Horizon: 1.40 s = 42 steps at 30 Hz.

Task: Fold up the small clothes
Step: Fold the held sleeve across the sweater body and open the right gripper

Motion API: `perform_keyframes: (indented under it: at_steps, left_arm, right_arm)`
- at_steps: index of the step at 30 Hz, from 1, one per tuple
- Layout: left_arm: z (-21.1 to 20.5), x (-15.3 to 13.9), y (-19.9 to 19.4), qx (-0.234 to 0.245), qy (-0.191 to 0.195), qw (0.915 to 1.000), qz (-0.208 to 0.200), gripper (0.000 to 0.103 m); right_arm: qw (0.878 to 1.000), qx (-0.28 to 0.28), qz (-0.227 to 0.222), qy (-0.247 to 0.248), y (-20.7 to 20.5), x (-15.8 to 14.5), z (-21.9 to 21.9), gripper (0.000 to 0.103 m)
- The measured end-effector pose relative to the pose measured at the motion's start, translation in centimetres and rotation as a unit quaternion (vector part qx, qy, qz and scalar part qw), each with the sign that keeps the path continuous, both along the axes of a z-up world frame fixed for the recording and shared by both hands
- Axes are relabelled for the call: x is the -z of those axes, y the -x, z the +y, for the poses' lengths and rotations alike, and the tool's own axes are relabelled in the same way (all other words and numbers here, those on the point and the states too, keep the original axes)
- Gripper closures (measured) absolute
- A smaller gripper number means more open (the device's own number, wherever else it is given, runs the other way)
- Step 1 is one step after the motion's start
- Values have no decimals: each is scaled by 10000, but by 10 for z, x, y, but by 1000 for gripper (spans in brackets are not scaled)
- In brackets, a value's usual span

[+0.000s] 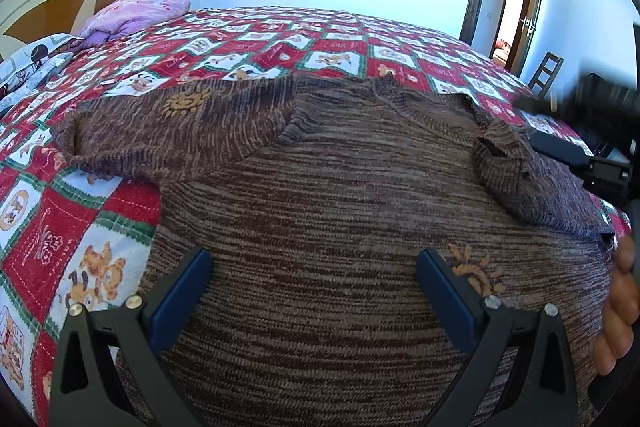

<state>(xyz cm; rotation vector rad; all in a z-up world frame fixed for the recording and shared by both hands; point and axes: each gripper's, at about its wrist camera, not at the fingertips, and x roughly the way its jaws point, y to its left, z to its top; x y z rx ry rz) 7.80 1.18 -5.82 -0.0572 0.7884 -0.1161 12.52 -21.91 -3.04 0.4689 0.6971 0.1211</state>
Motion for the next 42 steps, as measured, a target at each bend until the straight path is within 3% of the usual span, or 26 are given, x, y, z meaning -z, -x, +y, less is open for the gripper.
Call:
perform_keyframes:
  at_steps: [1,4,6,9,11,14,17,19,21,23,24,27,29,31,35,38,42]
  left_arm:
    - [0,0,0,-2,-14,10000,2,0]
    - [-1,0,-1,-2,-20,10000,6,0]
    - [-1,0,-1,-3,-32,10000,8,0]
    - [-1,0,-1,-1,-41,10000,11,0]
    - [-1,1,-1,1,-27,10000,9,0]
    - [-1,1,-1,1,-28,10000,7,0]
    - [-1,0,-1,1,-24,10000,-1,0]
    - [-1,0,-1,-2,-37,10000,-4,0]
    - [-1,1,-1,-2,-44,10000,-1,0]
    - [-1,1,-1,-2,-45,10000,-5,0]
    - [-1,1,-1,-4,-54,10000,-1,0]
    - [-1,1,-1,-8,-78,10000,6,0]
    - [-1,1,-2,-6,-74,10000,8,0]
    - [-1,1,-2,-8,-80,10000,10,0]
    - [0,1,-2,-11,-96,10000,2,0]
    - [0,1,-2,-13,-105,9999,6,0]
    - [0,1,-2,-14,-150,9999,29,0]
  right_arm:
    - [9997,0,164,178,-1,4,0,85]
    - [9954,25,644,713,-1,23,14,86]
    - [9961,-163,766,414,0,34,20,86]
    - [9959,-569,552,443,9,33,42,83]
    - [9963,-813,281,-12,14,26,37,83]
    - [9998,-120,49,-141,19,12,6,83]
    - [9925,988,465,553,14,12,-28,83]
    - [9885,1151,679,707,2,20,-40,83]
    - [9832,1018,929,1196,-17,30,-30,83]
    - [9793,905,903,1568,-31,25,-9,83]
    - [9825,750,874,1462,-37,23,-4,83]
    - [9953,-57,805,540,-60,17,19,83]
    - [9968,-549,537,-222,-65,13,29,83]
    - [9962,-631,395,-456,-59,9,36,83]
    - [9966,-635,486,205,-32,10,44,83]
    - [9935,-589,628,749,-16,27,47,83]
    - [9924,-505,556,973,-6,41,43,84]
